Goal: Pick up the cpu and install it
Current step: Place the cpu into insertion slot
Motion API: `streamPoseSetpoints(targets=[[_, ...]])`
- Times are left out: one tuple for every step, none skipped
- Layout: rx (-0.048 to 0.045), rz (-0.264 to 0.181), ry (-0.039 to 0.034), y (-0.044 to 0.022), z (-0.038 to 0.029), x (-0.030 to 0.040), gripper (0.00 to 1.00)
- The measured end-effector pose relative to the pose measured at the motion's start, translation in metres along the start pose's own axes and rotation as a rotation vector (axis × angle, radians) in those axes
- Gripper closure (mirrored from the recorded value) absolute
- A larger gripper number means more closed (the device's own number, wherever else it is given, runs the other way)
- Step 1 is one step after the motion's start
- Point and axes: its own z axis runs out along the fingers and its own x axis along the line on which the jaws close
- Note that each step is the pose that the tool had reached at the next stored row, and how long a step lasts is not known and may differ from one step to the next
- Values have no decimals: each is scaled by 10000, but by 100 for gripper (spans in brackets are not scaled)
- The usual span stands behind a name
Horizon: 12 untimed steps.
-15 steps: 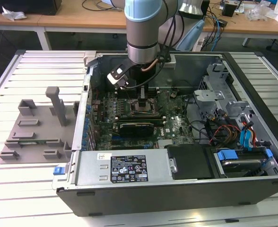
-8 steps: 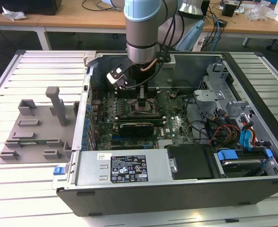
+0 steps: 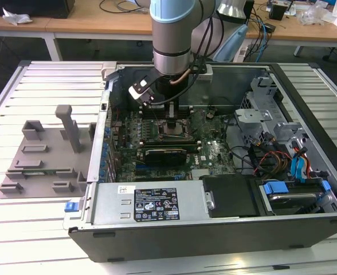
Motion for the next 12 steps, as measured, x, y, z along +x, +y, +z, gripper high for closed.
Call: streamPoseSetpoints(targets=[[1, 1, -2, 0, -1, 0, 89], [1, 0, -2, 0, -1, 0, 89], [4, -1, -7, 0, -11, -1, 89], [2, 0, -4, 3, -57, -1, 89], [1, -2, 1, 5, -67, -6, 89], [4, -13, 30, 7, -66, -36, 89], [3, -73, 37, 9, -62, -60, 89], [2, -143, 43, 10, -57, -66, 89], [2, -231, 55, 9, -51, -68, 89], [4, -423, 119, 8, -27, -73, 89], [5, -465, 151, 6, -7, -73, 89], [6, -478, 171, 5, 15, -73, 89]])
